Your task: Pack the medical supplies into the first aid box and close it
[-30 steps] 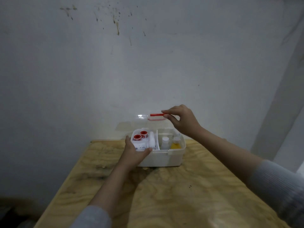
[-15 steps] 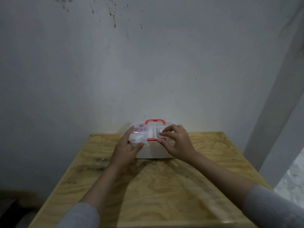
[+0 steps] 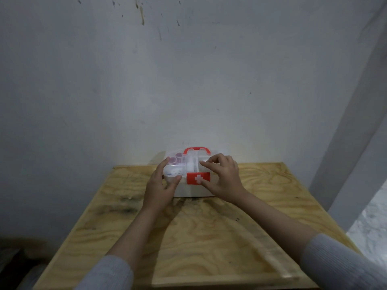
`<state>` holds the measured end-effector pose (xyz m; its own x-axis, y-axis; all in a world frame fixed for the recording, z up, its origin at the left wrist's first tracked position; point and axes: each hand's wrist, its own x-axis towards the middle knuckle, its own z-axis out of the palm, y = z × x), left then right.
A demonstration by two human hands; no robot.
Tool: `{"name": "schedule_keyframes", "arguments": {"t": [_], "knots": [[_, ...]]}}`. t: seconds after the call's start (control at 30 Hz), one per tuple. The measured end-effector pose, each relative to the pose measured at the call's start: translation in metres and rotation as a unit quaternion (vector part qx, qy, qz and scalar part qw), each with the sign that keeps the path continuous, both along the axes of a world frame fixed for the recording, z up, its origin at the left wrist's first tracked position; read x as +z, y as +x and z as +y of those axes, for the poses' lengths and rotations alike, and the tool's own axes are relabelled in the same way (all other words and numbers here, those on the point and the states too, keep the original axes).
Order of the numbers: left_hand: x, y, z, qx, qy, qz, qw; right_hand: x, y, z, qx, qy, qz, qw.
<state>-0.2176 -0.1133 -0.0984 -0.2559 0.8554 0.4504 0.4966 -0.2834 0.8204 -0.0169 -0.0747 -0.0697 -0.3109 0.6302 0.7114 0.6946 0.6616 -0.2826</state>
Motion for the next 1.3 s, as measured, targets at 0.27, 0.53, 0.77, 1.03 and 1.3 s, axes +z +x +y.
{"name": "schedule_keyframes", "arguments": {"t": [0.27, 0.53, 0.77, 1.03, 1.3], "knots": [[-0.002, 0.002, 0.001, 0.000, 0.007, -0.010, 1.000, -0.013, -0.001, 0.006, -0.020, 0.044, 0.003, 0.999], [-0.001, 0.007, 0.002, 0.011, 0.025, -0.011, 1.000, -0.011, -0.001, 0.013, -0.025, 0.047, -0.009, 0.999], [0.010, 0.002, 0.018, 0.001, -0.006, 0.001, 1.000, -0.010, -0.007, 0.023, -0.047, 0.028, -0.021, 0.998], [0.024, -0.005, 0.051, 0.026, -0.097, 0.061, 0.993, 0.003, -0.020, 0.037, -0.076, -0.018, -0.065, 0.995], [0.030, 0.034, 0.012, 0.113, -0.195, 0.119, 0.967, 0.029, -0.027, 0.012, -0.096, -0.079, -0.105, 0.987]]}}
